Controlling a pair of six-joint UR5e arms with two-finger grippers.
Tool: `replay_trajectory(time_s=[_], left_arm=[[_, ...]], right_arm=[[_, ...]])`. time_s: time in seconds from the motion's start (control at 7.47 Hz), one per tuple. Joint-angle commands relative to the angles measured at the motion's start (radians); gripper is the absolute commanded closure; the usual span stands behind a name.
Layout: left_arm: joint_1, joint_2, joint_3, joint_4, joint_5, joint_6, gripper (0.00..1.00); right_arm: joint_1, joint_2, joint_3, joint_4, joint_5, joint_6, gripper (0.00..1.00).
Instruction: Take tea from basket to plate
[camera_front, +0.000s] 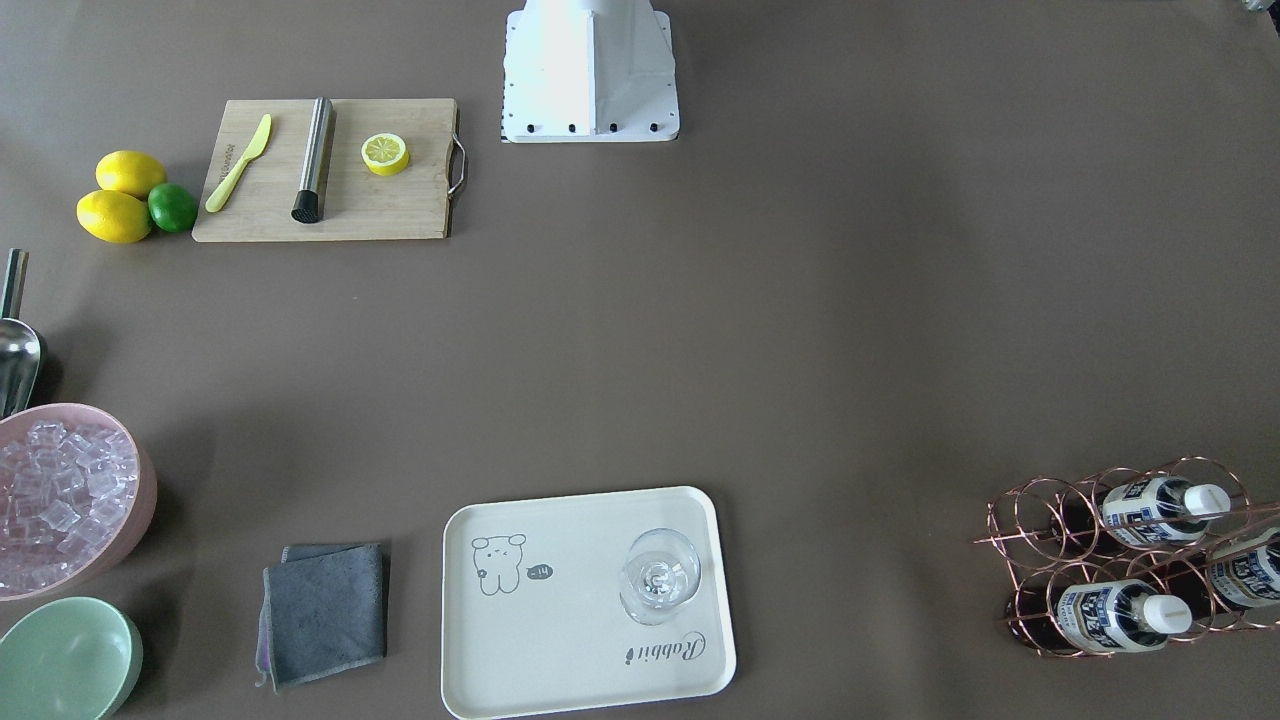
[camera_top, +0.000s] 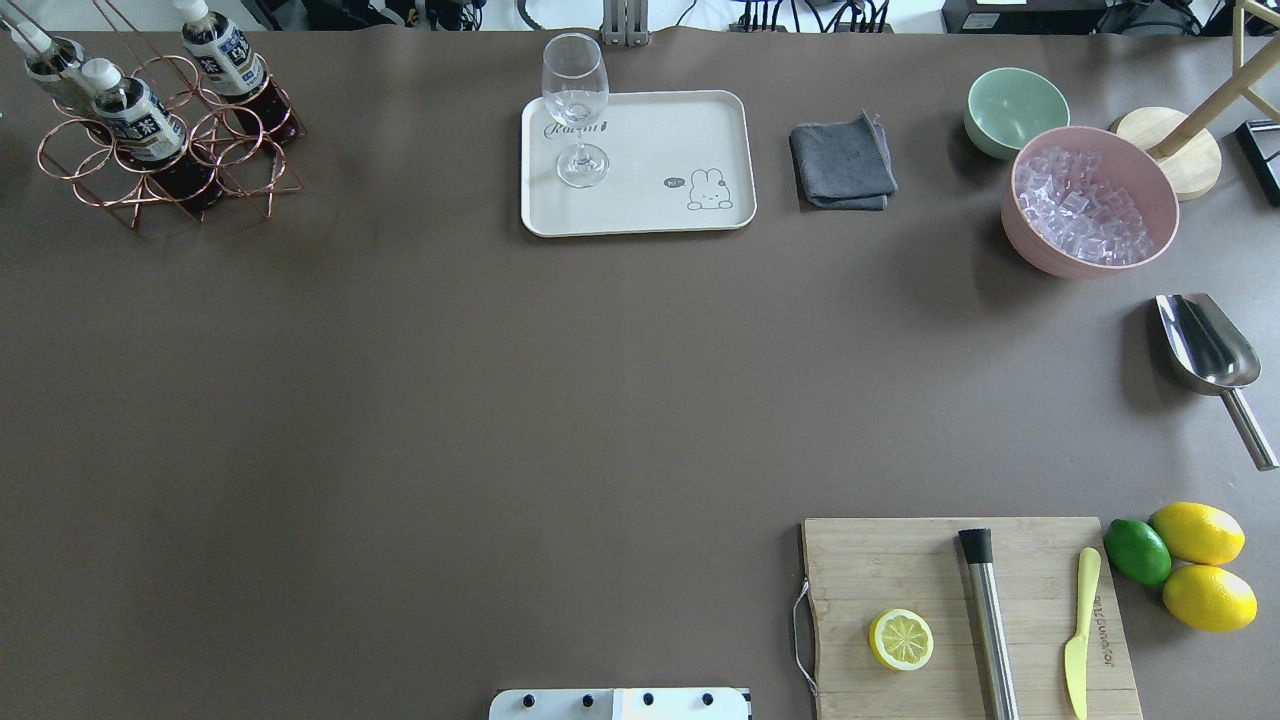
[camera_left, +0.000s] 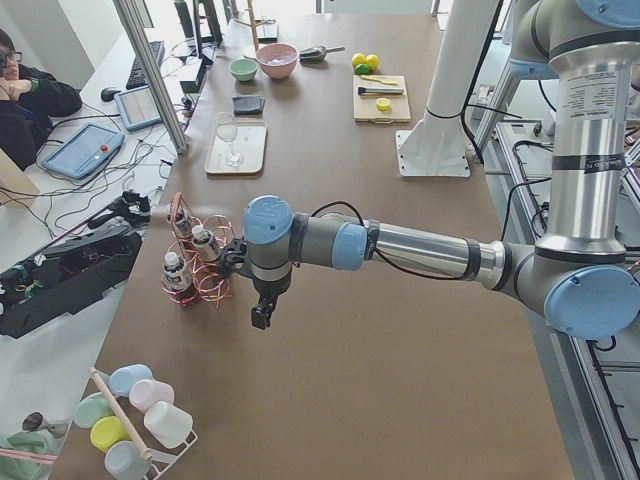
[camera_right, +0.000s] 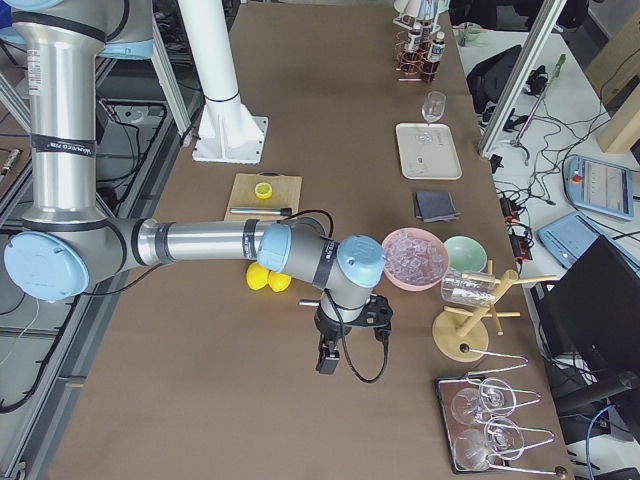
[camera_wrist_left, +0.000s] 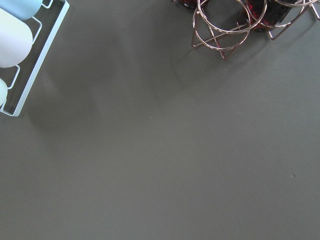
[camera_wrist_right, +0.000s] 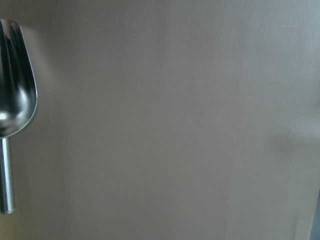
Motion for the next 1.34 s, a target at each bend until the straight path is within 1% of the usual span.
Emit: replay_trajectory(time_s=[0.0, 0.13, 0.27, 0.4, 0.54, 0.67, 0.94, 1.07, 1.21], left_arm=[[-0.011, 0.04, 0.006, -0.009, 0.0, 0.0, 0.02], [-0.017, 0.044, 0.003, -0.007, 0.0, -0.002, 0.02], [-0.017, 0.042, 0.025, -0.007, -0.001, -0.003, 0.02], [-0.015, 0.025, 0.031, -0.007, 0.005, -0.008, 0.02], [-0.014, -0.026, 0.032, -0.006, 0.081, -0.009, 0.02], [-0.011, -0.048, 0.029, -0.001, 0.103, -0.013, 0.02], [-0.008, -0.079, 0.023, 0.011, 0.094, -0.025, 0.02], [-0.012, -0.105, 0.005, 0.031, 0.095, -0.007, 0.02], [-0.009, -0.154, -0.007, 0.074, 0.103, 0.007, 0.02]], right_arm=[[-0.013, 0.008, 0.0, 0.003, -0.012, 0.001, 0.0], [-0.013, 0.006, -0.002, 0.003, -0.012, 0.001, 0.0], [-0.013, 0.006, -0.003, 0.003, -0.01, 0.001, 0.0], [-0.013, 0.005, -0.003, 0.003, -0.01, 0.0, 0.0], [-0.013, 0.005, -0.002, 0.005, -0.01, -0.003, 0.0], [-0.013, 0.005, -0.002, 0.005, -0.01, -0.007, 0.0], [-0.013, 0.005, -0.003, 0.006, -0.01, -0.01, 0.0], [-0.016, 0.011, -0.022, 0.006, -0.01, -0.011, 0.0], [-0.026, 0.023, -0.022, 0.005, -0.012, -0.01, 0.0]])
